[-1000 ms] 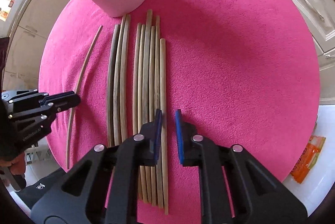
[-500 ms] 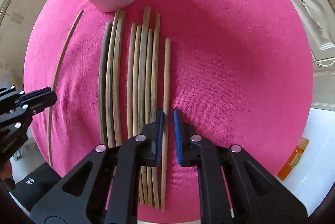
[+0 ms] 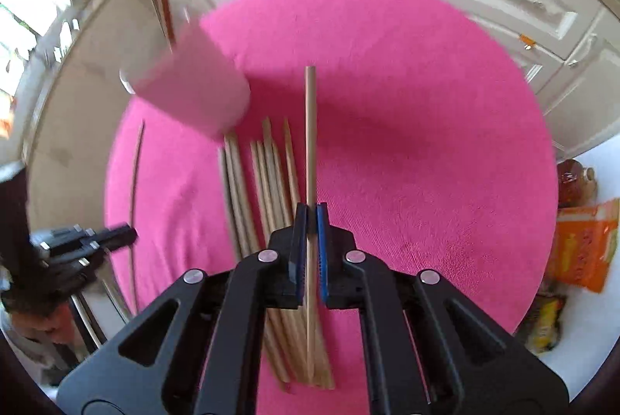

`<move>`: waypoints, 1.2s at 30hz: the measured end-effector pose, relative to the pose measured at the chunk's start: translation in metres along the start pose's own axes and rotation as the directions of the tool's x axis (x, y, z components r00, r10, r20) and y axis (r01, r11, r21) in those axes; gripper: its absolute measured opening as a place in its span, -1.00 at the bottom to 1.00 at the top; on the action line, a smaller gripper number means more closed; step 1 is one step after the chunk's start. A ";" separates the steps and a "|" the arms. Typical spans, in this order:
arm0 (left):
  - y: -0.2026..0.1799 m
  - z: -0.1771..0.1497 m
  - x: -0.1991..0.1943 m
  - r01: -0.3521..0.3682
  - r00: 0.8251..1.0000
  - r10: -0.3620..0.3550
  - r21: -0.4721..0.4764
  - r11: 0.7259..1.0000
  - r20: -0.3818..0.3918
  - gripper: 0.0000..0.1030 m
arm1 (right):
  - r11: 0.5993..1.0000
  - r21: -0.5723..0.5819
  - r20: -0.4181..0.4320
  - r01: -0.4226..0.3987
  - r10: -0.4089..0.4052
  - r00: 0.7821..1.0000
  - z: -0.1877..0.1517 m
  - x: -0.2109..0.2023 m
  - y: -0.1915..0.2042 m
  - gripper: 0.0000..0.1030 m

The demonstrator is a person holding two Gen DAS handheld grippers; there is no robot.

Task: Organize utensils
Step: 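Carry both chopsticks above the pink cup and lower them inside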

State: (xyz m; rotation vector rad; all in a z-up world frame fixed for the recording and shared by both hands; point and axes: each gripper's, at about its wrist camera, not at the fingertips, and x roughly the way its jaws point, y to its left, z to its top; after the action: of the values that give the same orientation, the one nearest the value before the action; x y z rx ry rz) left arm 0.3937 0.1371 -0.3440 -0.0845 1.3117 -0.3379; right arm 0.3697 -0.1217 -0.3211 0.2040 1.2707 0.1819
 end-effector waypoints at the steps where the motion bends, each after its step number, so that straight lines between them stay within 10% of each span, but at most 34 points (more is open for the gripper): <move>1: 0.005 -0.001 -0.007 0.002 1.000 -0.002 -0.004 1.000 0.021 -0.88 | 1.000 0.022 0.043 -0.014 0.013 0.999 -0.001 -0.011 0.001 -0.90; 14: 0.007 0.051 -0.085 0.059 0.935 -0.071 0.045 0.997 0.348 -0.88 | 0.995 0.066 0.283 -0.076 0.055 0.958 0.015 -0.062 0.035 -0.90; 31: -0.038 0.133 -0.132 0.085 0.723 -0.170 0.157 0.984 0.670 -0.88 | 0.995 -0.006 0.476 -0.103 0.093 0.874 0.056 -0.133 0.086 -0.90; 36: -0.039 0.153 -0.120 0.095 0.685 -0.171 0.147 0.985 0.708 -0.88 | 0.994 -0.009 0.504 -0.108 0.098 0.858 0.072 -0.134 0.095 -0.90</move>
State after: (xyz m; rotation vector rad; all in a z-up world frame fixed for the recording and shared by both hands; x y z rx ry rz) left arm 0.5064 0.1152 -0.1829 -0.2095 0.4930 -0.4372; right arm 0.3979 -0.0661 -0.1530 0.3147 0.7369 0.1925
